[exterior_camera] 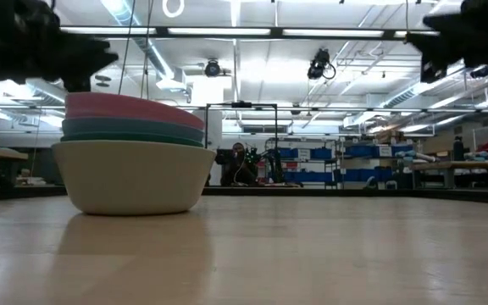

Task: Nest bowls inside each other
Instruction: Return to Home Position

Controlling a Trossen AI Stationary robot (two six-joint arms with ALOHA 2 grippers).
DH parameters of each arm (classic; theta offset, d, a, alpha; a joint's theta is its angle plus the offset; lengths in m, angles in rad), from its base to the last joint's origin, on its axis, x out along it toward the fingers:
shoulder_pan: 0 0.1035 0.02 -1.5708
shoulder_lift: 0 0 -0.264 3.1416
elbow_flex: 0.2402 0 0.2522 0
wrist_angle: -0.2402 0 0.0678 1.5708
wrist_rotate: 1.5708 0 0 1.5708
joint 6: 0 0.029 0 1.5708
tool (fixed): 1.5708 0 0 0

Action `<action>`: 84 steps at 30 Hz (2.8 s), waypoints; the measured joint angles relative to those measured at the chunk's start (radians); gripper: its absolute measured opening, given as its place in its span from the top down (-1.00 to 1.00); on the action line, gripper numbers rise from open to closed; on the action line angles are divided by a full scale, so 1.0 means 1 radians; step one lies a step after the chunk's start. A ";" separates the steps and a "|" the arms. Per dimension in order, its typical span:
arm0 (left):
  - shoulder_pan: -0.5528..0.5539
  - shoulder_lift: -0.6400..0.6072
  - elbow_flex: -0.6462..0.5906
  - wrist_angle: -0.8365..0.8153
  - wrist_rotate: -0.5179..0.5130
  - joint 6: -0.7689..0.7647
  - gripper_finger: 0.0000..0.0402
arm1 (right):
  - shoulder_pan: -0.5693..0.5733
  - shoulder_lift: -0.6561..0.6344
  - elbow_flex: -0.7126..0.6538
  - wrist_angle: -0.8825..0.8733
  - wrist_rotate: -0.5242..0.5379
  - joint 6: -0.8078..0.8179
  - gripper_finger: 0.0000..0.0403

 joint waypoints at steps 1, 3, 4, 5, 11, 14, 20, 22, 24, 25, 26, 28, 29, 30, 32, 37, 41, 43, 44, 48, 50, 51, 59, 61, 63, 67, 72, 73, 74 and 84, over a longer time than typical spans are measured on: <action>0.000 0.000 0.000 -0.037 0.000 -0.002 0.27 | 0.000 0.000 -0.034 0.031 -0.004 -0.003 0.29; 0.000 0.000 0.000 -0.116 -0.001 -0.015 0.27 | 0.000 0.000 -0.092 0.064 -0.010 -0.012 0.29; 0.000 0.000 0.000 -0.158 -0.005 -0.031 0.27 | 0.000 0.000 -0.115 0.067 -0.014 -0.015 0.29; 0.000 0.000 0.000 -0.198 -0.011 -0.044 0.27 | 0.000 0.000 -0.123 0.044 -0.017 -0.022 0.29; 0.000 0.012 0.002 -0.217 -0.008 -0.036 0.27 | 0.000 0.001 -0.122 -0.023 -0.016 -0.070 0.29; 0.000 0.012 0.002 -0.216 -0.010 -0.029 0.27 | 0.000 0.002 -0.122 -0.029 0.030 -0.072 0.29; 0.000 0.012 0.000 -0.187 -0.012 -0.032 0.27 | 0.000 0.002 -0.122 -0.022 0.073 0.038 0.29; 0.000 0.012 0.000 -0.179 -0.012 -0.031 0.27 | 0.000 0.002 -0.122 -0.016 0.073 0.039 0.29; 0.000 0.012 0.000 -0.174 -0.012 -0.031 0.27 | 0.000 0.002 -0.122 -0.014 0.073 0.039 0.29; 0.000 0.012 0.000 -0.171 -0.012 -0.031 0.27 | 0.000 0.002 -0.122 -0.014 0.073 0.039 0.29; 0.000 0.012 0.000 -0.167 -0.012 -0.031 0.27 | 0.000 0.002 -0.122 -0.014 0.073 0.039 0.29; 0.000 0.012 0.000 -0.162 -0.012 -0.031 0.27 | 0.000 0.002 -0.122 -0.012 0.073 0.039 0.29; 0.000 0.012 0.000 -0.162 -0.012 -0.031 0.27 | 0.000 0.002 -0.122 -0.011 0.074 0.039 0.29; 0.000 0.012 0.000 -0.163 -0.012 -0.031 0.27 | 0.000 0.002 -0.122 -0.010 0.075 0.039 0.29; 0.000 0.012 0.000 -0.163 -0.012 -0.031 0.27 | 0.000 0.002 -0.122 -0.010 0.076 0.039 0.29; 0.000 0.012 0.000 -0.162 -0.012 -0.030 0.27 | 0.000 0.002 -0.122 -0.008 0.076 0.039 0.29; 0.000 0.012 0.000 -0.162 -0.012 -0.030 0.27 | 0.000 0.002 -0.122 -0.008 0.076 0.038 0.29; 0.000 0.012 0.000 -0.162 -0.012 -0.030 0.27 | 0.000 0.002 -0.122 -0.008 0.076 0.039 0.29; 0.000 0.012 0.000 -0.162 -0.012 -0.030 0.27 | 0.000 0.002 -0.122 -0.008 0.075 0.038 0.29; 0.000 0.012 0.000 -0.162 -0.011 -0.030 0.27 | 0.000 0.002 -0.122 -0.008 0.075 0.038 0.29; 0.000 0.012 0.000 -0.162 -0.012 -0.030 0.27 | 0.000 0.002 -0.122 -0.008 0.075 0.038 0.29; 0.000 0.012 0.000 -0.162 -0.012 -0.030 0.27 | 0.000 0.002 -0.122 -0.008 0.075 0.038 0.29; 0.000 0.012 0.000 -0.161 -0.011 -0.030 0.27 | 0.000 0.002 -0.123 -0.008 0.075 0.038 0.29; 0.000 0.012 0.000 -0.161 -0.011 -0.030 0.27 | 0.000 0.002 -0.123 -0.008 0.075 0.038 0.29; 0.000 0.012 0.000 -0.161 -0.011 -0.030 0.27 | 0.000 0.002 -0.123 -0.008 0.075 0.038 0.29; 0.000 0.012 0.000 -0.161 -0.011 -0.030 0.27 | 0.000 0.002 -0.123 -0.008 0.075 0.038 0.29; 0.000 0.012 0.000 -0.161 -0.011 -0.030 0.27 | 0.000 0.002 -0.123 -0.008 0.075 0.038 0.29; 0.000 0.012 0.000 -0.161 -0.011 -0.030 0.27 | 0.000 0.002 -0.123 -0.008 0.075 0.038 0.29; 0.000 0.012 0.000 -0.161 -0.011 -0.030 0.27 | 0.000 0.002 -0.123 -0.008 0.075 0.038 0.29; 0.000 0.012 0.000 -0.161 -0.011 -0.030 0.27 | 0.000 0.002 -0.123 -0.008 0.075 0.038 0.29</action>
